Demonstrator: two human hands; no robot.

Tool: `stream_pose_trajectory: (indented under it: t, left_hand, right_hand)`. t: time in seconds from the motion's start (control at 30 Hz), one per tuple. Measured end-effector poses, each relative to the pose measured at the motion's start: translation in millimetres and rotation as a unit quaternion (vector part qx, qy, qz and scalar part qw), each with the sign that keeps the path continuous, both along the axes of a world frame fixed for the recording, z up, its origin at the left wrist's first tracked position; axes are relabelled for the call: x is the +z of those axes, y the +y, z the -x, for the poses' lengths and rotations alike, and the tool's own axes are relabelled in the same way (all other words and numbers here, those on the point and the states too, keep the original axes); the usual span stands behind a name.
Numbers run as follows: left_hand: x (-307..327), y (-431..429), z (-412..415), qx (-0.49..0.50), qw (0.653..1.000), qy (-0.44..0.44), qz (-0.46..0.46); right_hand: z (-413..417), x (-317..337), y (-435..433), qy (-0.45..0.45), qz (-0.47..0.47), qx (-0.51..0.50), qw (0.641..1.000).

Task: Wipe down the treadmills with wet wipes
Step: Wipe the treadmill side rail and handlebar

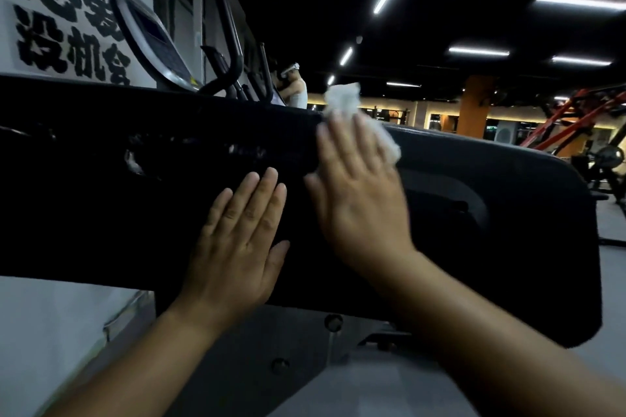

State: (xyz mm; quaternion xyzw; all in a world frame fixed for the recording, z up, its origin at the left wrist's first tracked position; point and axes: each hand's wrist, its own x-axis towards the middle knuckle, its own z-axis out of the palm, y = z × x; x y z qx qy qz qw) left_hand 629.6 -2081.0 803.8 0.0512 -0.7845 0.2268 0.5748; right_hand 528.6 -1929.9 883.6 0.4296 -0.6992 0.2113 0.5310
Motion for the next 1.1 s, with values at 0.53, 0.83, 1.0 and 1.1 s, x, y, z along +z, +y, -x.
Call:
stream_pose_trajectory:
  t: [0.53,0.83,1.0,1.1]
  left_hand:
    - [-2,-2,-16,0.026,0.993,0.011,-0.114]
    - [-43,3,-13,-0.028,0.984,0.036,-0.17]
    - [-54,-2,-20,-0.027,0.986,0.015,-0.161]
    - [-55,-1,-15,-0.034,0.985,0.025,-0.167]
  right_hand:
    - [17,-41,38,0.116,-0.178,0.042,0.976]
    - [6,-76,11,0.115,-0.133,-0.008,0.984]
    - [34,-94,64,0.145,-0.193,-0.046,0.969]
    - [15,-74,28,0.043,-0.004,-0.059,0.997]
